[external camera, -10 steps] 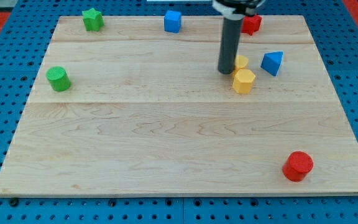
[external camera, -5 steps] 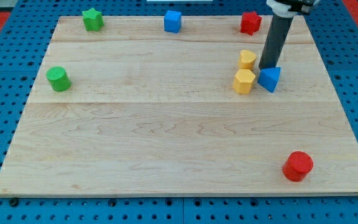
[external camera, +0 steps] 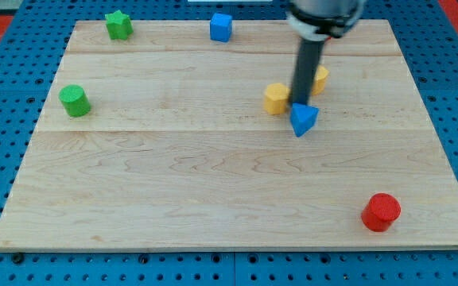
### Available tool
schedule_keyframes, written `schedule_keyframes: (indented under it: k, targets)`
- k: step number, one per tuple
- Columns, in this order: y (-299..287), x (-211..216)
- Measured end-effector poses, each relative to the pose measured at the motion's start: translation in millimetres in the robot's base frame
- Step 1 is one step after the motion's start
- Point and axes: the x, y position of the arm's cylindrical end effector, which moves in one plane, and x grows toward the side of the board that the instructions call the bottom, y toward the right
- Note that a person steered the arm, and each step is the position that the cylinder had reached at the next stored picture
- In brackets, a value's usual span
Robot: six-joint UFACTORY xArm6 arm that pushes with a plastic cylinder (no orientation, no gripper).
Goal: Arrange the yellow blocks horizontally at the right side of the green circle
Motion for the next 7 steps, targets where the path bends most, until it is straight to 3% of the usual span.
schedule_keyframes:
  k: [1, 2, 3, 4, 5, 6, 7]
  targets:
    - [-50, -24]
    - [-29, -73]
    - [32, -68]
    - [66, -1]
    - [35, -15]
    - [21, -57]
    - [71, -63]
